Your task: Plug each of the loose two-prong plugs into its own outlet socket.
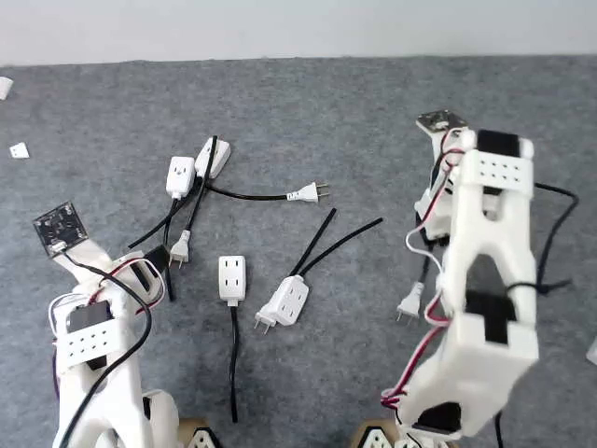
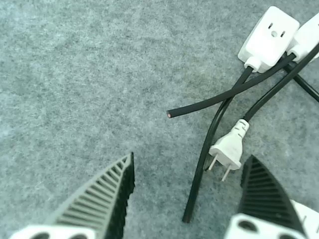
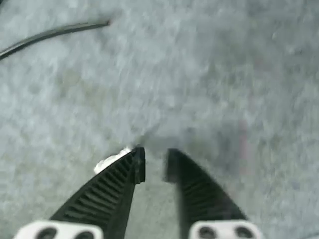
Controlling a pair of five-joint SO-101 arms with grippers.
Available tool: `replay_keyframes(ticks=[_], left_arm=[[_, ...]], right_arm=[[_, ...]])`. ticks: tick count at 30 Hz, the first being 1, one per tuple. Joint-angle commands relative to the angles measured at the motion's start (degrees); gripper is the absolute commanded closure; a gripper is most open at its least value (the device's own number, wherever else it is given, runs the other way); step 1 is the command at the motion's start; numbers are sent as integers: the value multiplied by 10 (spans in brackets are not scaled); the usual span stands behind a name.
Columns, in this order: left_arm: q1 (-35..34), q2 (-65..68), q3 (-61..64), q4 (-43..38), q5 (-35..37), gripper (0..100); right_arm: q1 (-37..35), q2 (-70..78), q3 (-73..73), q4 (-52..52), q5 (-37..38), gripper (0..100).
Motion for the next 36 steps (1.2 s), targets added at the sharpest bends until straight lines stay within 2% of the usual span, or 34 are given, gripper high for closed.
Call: replay_keyframes(ticks=[1, 5, 8, 12, 15, 21, 27, 32, 36], left_arm=[[-2, -10, -3, -16, -4, 680], [-1, -10, -3, -16, -4, 680], [-1, -10, -3, -16, -4, 680], [-1, -10, -3, -17, -4, 680], [-1, -10, -4, -17, -4, 680], [-1, -10, -6, -17, -4, 680], [-1, -10, -6, -17, -4, 680], [-1, -10, -6, -17, -4, 680], [-1, -10, -6, -17, -4, 680]], right_arm=[[-2, 52, -98, -11, 4, 775], [0, 115, -200, 1, -34, 746], [3, 126, -259, 62, -104, 789], [0, 120, -292, 126, -150, 846], [5, 82, -230, 124, -164, 866], [-10, -68, -55, 118, -128, 954], [-11, -209, 174, 42, -110, 988], [-8, -230, 330, -57, -57, 989], [-7, -219, 382, -80, -23, 989]])
